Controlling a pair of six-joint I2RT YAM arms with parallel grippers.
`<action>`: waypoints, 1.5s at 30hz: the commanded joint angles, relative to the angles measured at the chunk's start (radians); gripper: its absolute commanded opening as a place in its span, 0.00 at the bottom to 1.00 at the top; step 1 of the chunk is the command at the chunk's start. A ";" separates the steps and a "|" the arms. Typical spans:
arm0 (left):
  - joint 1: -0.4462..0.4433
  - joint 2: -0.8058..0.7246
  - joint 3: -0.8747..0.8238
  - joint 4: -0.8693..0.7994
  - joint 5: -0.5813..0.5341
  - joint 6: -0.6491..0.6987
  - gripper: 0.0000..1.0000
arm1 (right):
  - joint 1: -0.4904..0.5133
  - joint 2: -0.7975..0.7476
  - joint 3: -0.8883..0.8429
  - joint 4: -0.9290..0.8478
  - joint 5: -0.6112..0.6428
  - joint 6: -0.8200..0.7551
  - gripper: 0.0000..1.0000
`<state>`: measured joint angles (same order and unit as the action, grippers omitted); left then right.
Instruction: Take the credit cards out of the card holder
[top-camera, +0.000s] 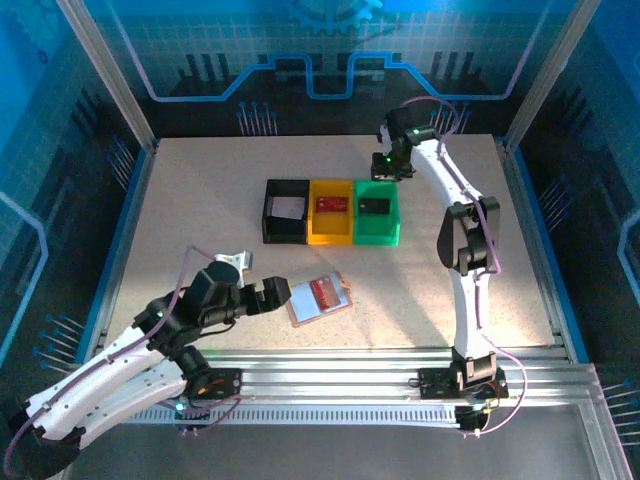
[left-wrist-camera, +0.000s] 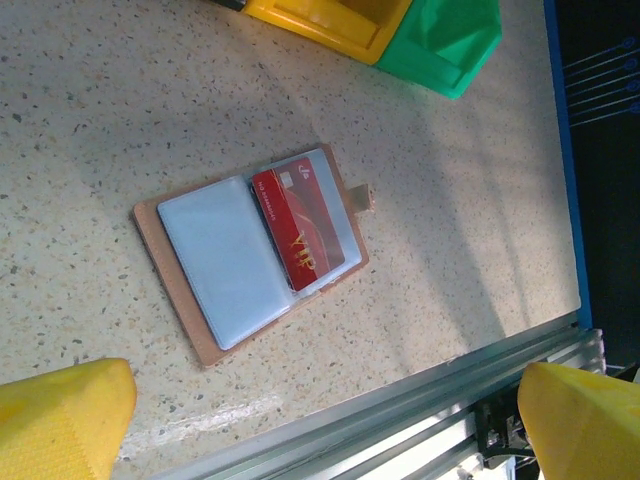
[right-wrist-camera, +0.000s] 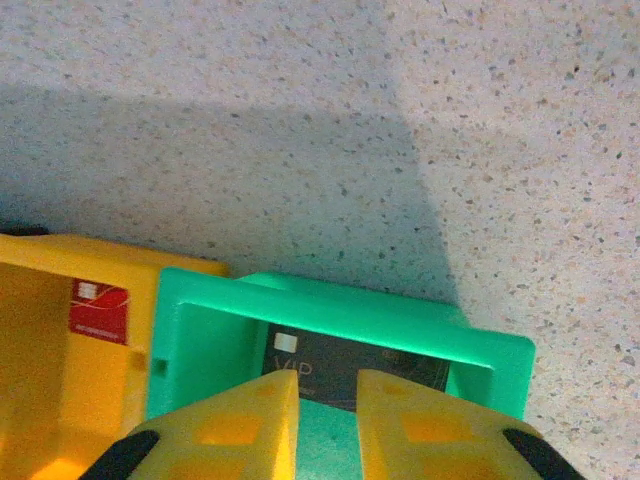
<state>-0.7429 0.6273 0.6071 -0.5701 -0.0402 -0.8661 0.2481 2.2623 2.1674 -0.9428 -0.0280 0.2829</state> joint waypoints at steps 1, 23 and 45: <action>-0.006 -0.010 -0.035 0.029 0.039 -0.045 0.99 | 0.047 -0.142 -0.021 -0.006 0.001 -0.009 0.26; -0.102 0.357 -0.115 0.391 -0.033 -0.250 0.91 | 0.179 -0.803 -1.256 0.678 -0.554 0.257 0.26; -0.136 0.679 0.028 0.466 -0.153 -0.289 0.75 | 0.259 -0.710 -1.422 0.876 -0.460 0.249 0.23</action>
<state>-0.8730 1.2751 0.5991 -0.1207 -0.1551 -1.1538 0.4988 1.5391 0.7597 -0.1070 -0.5041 0.5423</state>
